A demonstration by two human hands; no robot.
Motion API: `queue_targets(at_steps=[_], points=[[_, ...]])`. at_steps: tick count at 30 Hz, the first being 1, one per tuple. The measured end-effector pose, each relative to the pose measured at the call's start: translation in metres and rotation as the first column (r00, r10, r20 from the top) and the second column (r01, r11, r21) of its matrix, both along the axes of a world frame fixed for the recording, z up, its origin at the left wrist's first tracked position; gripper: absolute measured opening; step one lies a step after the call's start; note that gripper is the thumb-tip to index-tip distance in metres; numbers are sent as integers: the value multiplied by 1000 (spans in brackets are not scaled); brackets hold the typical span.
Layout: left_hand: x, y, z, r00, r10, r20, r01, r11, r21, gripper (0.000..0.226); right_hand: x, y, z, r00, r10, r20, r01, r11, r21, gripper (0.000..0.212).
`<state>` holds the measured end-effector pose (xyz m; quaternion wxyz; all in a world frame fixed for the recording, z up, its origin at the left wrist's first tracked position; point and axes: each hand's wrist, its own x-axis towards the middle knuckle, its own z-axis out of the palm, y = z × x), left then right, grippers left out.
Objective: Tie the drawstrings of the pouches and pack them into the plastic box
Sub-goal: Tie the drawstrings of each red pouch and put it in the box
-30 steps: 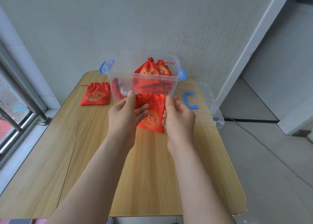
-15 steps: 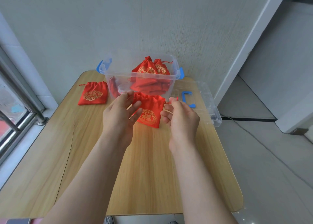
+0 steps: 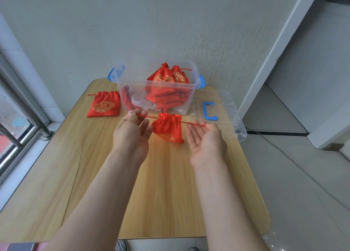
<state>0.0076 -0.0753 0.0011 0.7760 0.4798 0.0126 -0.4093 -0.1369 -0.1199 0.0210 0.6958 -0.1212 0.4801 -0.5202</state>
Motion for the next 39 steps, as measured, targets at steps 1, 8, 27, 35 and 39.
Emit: queue_targets(at_steps=[1, 8, 27, 35, 39], points=[[0, -1, -1, 1000, 21, -10, -21, 1000, 10, 20, 1, -1, -1, 1000, -9, 19, 9, 1000, 7, 22], [9, -3, -3, 975, 68, -212, -59, 997, 49, 26, 2, 3, -1, 994, -74, 74, 69, 995, 68, 41], [-12, 52, -13, 823, -503, 263, 437, 857, 273, 24, -2, 23, -42, 790, 419, -447, -505, 859, -87, 16], [-26, 71, -8, 707, -591, 389, 527, 807, 268, 24, -20, 58, -16, 565, 375, -735, -730, 643, -232, 19], [-26, 78, -4, 685, -629, 367, 582, 776, 245, 25, -22, 67, -12, 547, 416, -726, -767, 597, -235, 17]])
